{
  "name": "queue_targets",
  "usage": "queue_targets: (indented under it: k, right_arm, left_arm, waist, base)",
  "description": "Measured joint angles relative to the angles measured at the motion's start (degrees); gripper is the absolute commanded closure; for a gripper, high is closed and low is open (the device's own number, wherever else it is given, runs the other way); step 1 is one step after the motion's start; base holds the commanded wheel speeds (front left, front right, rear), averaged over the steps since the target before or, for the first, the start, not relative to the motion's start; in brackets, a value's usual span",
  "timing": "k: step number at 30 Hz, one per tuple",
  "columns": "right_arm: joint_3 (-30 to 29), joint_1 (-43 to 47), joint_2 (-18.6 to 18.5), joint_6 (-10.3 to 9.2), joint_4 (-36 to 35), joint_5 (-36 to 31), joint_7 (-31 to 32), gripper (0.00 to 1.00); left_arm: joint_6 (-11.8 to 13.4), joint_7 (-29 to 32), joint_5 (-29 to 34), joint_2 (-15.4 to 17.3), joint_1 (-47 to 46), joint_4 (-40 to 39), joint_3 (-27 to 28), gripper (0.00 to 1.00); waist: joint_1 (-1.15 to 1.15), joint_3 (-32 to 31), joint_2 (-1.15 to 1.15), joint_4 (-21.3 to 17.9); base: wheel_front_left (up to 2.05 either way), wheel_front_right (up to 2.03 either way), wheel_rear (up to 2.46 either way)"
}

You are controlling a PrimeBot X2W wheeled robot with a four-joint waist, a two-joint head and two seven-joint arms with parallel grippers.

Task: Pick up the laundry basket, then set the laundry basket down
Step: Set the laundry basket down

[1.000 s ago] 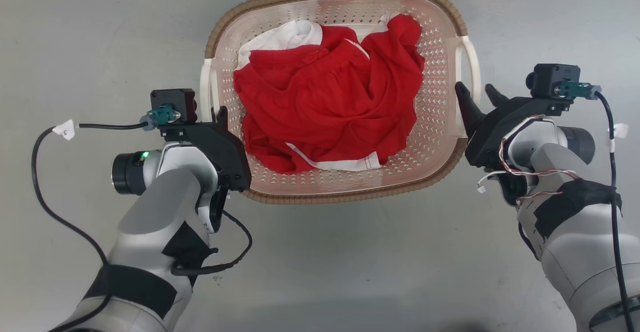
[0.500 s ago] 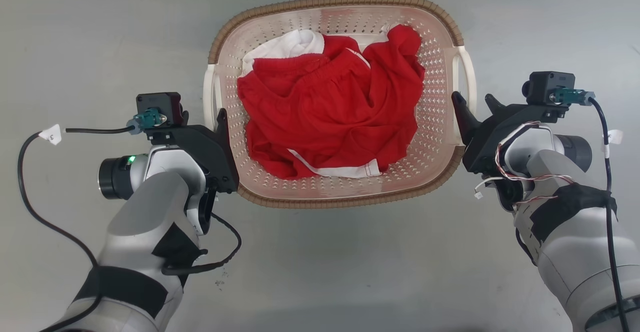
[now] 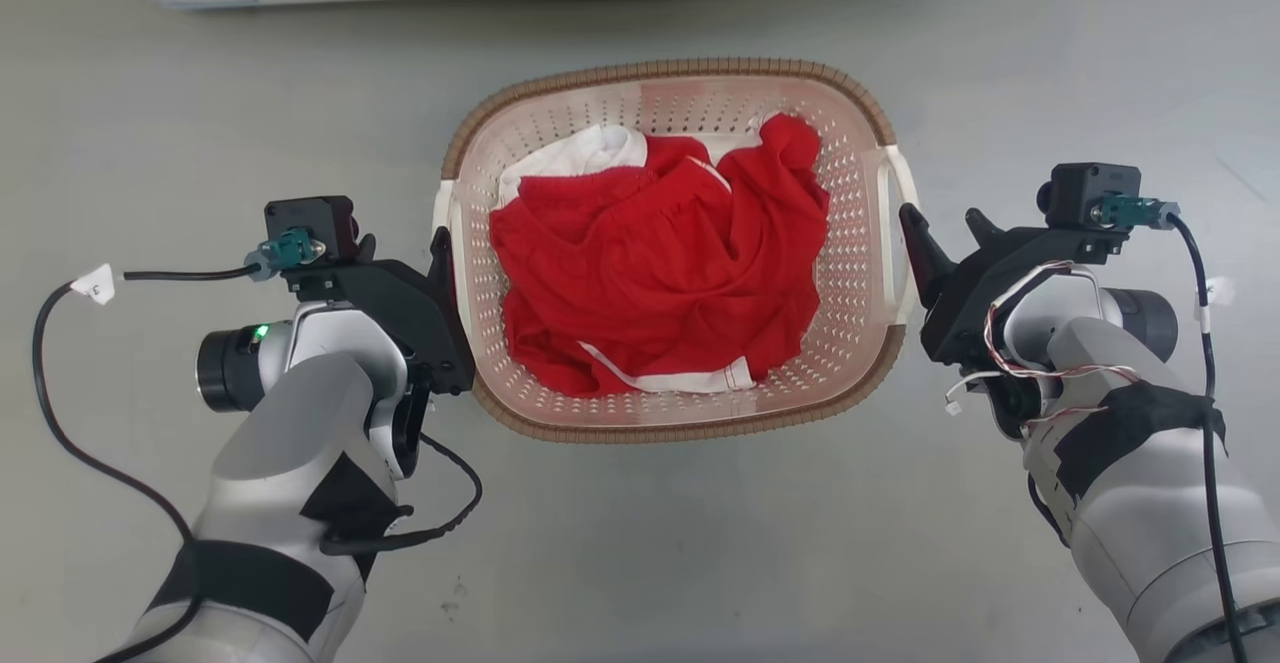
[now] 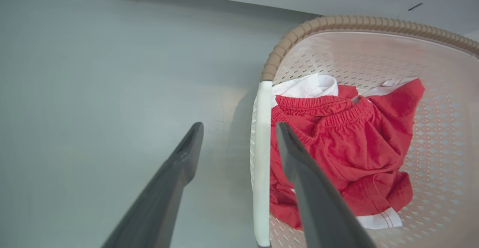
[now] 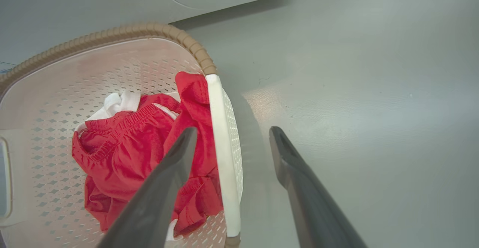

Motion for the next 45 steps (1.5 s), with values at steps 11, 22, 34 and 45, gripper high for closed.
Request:
queue_targets:
  k: [11,22,34,45]
  right_arm:
    - [0.4,3.2,0.2,0.24,0.2,0.3,-3.4,0.0]
    - [0.7,8.6,0.2,0.7,0.0,0.3,-10.2,0.0]
    - [0.5,16.7,-0.2,0.73,-2.6,0.1,-12.2,0.0]
    - [-0.9,26.0,-1.0,-0.88,-10.9,-1.8,-12.2,0.0]
  left_arm:
    - [-1.0,-3.4,-0.4,0.0,2.7,-0.2,-1.5,0.0]
    - [-2.5,-6.8,0.7,0.0,7.3,-0.1,-2.6,0.0]
    - [-1.9,-7.8,1.0,0.1,14.5,-2.8,-1.6,0.0]
    - [0.5,-7.8,4.5,1.7,23.9,-12.4,-0.1,0.0]
  waist:
    - [0.0,-7.5,0.0,0.2]
    - [-0.01,-16.5,0.0,0.4]
    - [-0.01,-26.7,0.0,0.3]
    - [-0.01,-35.9,0.0,0.6]
  base:
    - [0.0,0.0,0.0]
    - [0.0,0.0,0.0]
    - [0.0,0.0,0.0]
    - [0.0,0.0,0.0]
